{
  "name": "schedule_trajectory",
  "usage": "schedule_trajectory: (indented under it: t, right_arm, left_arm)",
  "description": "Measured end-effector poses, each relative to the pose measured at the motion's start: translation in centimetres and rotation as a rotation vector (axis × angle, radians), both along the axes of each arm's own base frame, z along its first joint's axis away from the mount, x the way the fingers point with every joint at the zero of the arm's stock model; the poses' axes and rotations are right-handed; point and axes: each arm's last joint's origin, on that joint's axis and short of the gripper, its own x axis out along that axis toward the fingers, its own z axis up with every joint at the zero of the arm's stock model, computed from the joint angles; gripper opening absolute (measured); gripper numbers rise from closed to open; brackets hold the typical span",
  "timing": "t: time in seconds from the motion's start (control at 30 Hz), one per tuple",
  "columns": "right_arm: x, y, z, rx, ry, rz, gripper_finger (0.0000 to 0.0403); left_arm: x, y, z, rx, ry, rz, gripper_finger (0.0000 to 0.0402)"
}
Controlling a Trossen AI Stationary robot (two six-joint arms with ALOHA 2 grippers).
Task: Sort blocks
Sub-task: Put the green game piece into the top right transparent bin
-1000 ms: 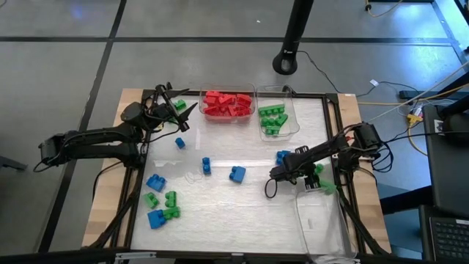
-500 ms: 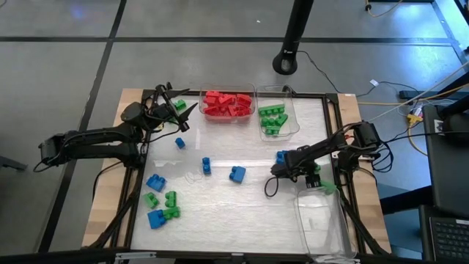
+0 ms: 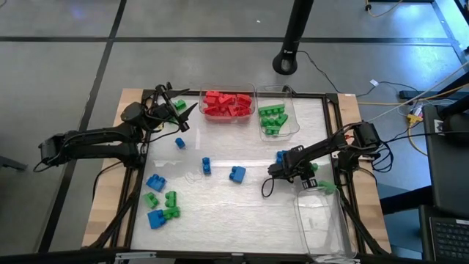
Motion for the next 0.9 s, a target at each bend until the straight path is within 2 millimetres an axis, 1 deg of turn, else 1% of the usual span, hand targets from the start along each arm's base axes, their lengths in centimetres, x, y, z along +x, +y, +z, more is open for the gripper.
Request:
schedule_trajectory:
  t: [0.13, 0.23, 0.33, 0.43, 0.57, 0.67, 0.73, 0.8, 0.9]
  right_arm:
    - [0.9, 0.2, 1.4, 0.002, 0.01, 0.008, 0.0131]
    - [1.9, 0.3, 3.3, 0.006, -0.007, 0.009, 0.0131]
    - [3.0, 0.5, 6.0, 0.015, -0.087, 0.007, 0.0131]
    - [4.2, 0.7, 8.9, 0.011, -0.204, 0.016, 0.0131]
    - [5.2, 0.5, 13.0, -0.073, -0.401, 0.046, 0.0131]
    - [5.5, -0.3, 15.4, -0.182, -0.512, 0.056, 0.0131]
    - [5.4, -1.3, 16.7, -0.25, -0.57, 0.043, 0.0131]
    - [5.4, -2.5, 17.5, -0.305, -0.615, 0.013, 0.0131]
    - [5.3, -4.7, 18.0, -0.356, -0.639, -0.033, 0.0131]
  left_arm:
    - [0.0, 0.0, 0.0, 0.0, 0.0, 0.0, 0.0253]
    - [0.0, 0.0, 0.0, 0.0, 0.0, 0.0, 0.0253]
    - [0.0, 0.0, 0.0, 0.0, 0.0, 0.0, 0.0253]
    - [0.0, 0.0, 0.0, 0.0, 0.001, 0.0, 0.0253]
    - [0.0, 0.0, 0.0, -0.001, 0.0, 0.0, 0.0253]
    - [0.0, 0.0, 0.0, -0.004, -0.002, -0.002, 0.0253]
    - [0.0, 0.0, 0.0, -0.004, -0.002, -0.002, 0.0253]
    - [0.0, 0.0, 0.0, -0.004, -0.002, -0.002, 0.0253]
    - [0.0, 0.0, 0.0, -0.004, -0.002, -0.001, 0.0253]
